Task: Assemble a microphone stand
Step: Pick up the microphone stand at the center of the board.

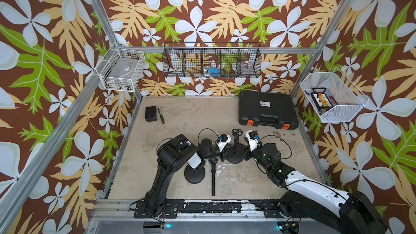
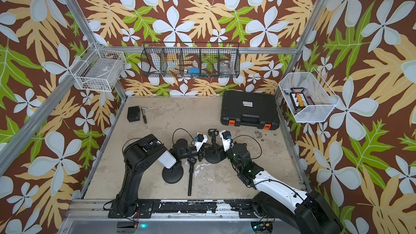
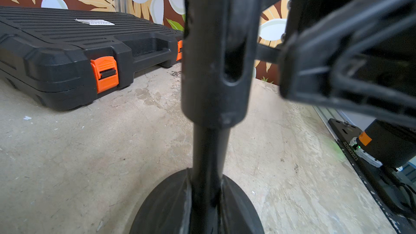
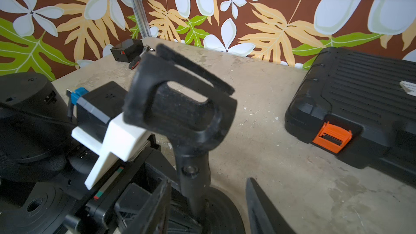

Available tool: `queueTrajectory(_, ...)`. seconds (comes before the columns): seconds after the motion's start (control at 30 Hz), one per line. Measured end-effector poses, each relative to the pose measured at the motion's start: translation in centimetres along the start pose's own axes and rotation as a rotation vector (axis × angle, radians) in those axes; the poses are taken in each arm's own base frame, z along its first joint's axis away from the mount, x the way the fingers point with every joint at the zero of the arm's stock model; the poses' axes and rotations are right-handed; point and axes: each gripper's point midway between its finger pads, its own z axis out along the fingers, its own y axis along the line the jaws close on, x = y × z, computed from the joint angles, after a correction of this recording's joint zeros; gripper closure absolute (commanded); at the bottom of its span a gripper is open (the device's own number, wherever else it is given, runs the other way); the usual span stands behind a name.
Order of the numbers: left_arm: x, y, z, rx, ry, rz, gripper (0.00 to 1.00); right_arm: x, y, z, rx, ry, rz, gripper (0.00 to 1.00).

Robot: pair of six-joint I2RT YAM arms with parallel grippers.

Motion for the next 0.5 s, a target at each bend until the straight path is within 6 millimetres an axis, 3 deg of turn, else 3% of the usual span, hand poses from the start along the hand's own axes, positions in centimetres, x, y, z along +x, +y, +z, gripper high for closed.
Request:
queueTrajectory(0.27, 0.0, 0.0, 0.0, 0.000, 0.002, 0.001, 0.83, 0.2, 1.3, 1.9, -0.081, 0.043, -0.042, 0.53)
queueTrajectory(0.4, 0.0, -0.1, 0.0, 0.003, 0.003, 0.000, 0.83, -0.5, 1.4, 2.7, -0.089, 0.035, -0.065, 0.63)
queueTrajectory(0.5, 0.0, -0.1, 0.0, 0.005, 0.003, 0.000, 0.82, -1.1, 1.5, 2.9, -0.090, 0.023, -0.080, 0.76)
